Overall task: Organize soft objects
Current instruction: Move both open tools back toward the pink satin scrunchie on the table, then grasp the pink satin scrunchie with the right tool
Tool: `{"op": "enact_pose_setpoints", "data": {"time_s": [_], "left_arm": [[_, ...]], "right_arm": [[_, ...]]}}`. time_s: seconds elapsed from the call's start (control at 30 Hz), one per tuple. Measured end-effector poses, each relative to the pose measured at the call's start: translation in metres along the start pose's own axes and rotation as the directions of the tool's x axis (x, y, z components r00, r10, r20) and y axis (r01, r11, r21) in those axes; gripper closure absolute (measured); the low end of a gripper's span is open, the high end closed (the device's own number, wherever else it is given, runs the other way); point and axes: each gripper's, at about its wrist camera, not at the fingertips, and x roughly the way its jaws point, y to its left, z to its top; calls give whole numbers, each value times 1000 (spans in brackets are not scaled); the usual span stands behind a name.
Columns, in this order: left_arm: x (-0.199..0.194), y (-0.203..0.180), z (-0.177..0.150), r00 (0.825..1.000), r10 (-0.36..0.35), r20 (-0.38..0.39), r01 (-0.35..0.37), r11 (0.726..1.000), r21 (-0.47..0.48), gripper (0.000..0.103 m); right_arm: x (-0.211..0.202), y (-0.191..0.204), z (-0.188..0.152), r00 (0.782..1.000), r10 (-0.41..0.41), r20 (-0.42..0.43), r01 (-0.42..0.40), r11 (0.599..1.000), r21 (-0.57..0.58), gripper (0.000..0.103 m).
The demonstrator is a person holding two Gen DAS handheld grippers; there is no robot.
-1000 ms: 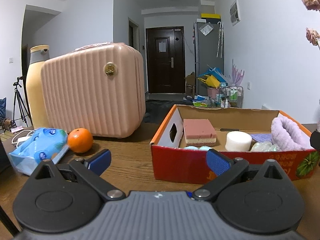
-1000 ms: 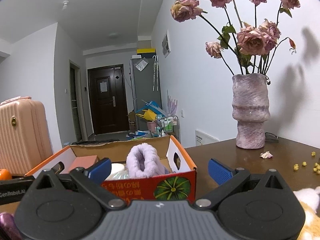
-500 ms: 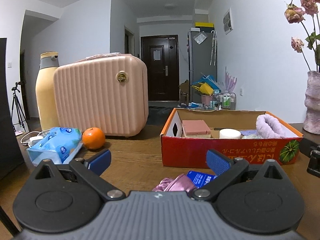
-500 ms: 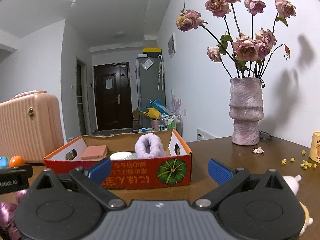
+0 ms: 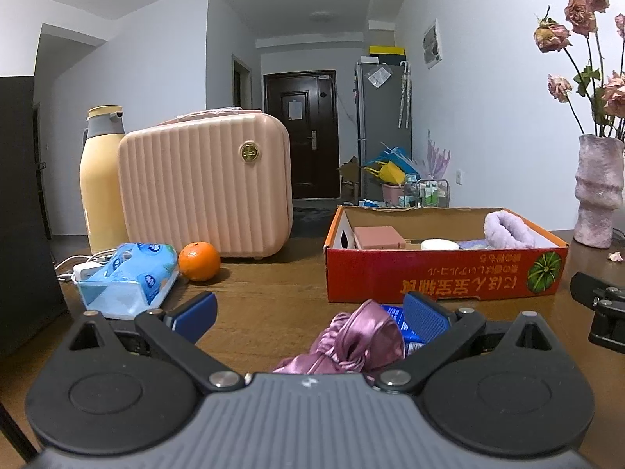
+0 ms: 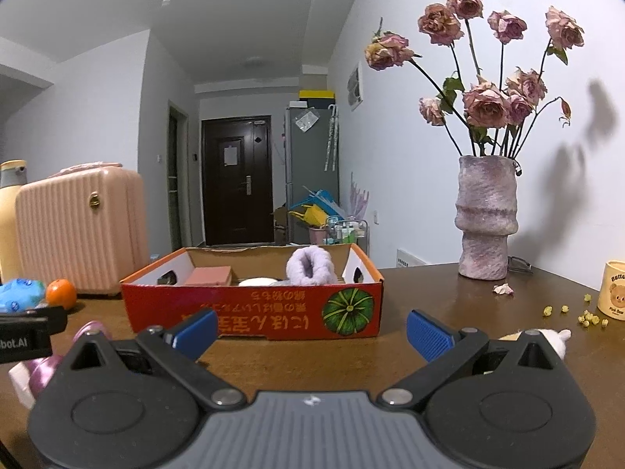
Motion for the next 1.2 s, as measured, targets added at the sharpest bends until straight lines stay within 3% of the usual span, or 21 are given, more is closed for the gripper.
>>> {"op": "enact_pose_setpoints", "data": {"time_s": [0.63,1.2], "left_arm": [[-20,30,-8,999,-34,-31,35,999,40,0],[-11,76,-11,998,-36,-44,38,998,58,0]], "right_arm": [[-10,16,-8,998,39,-46,-42,998,-48,0],[-2,95,-16,976,170,-135,-189,972,-138,0]]}}
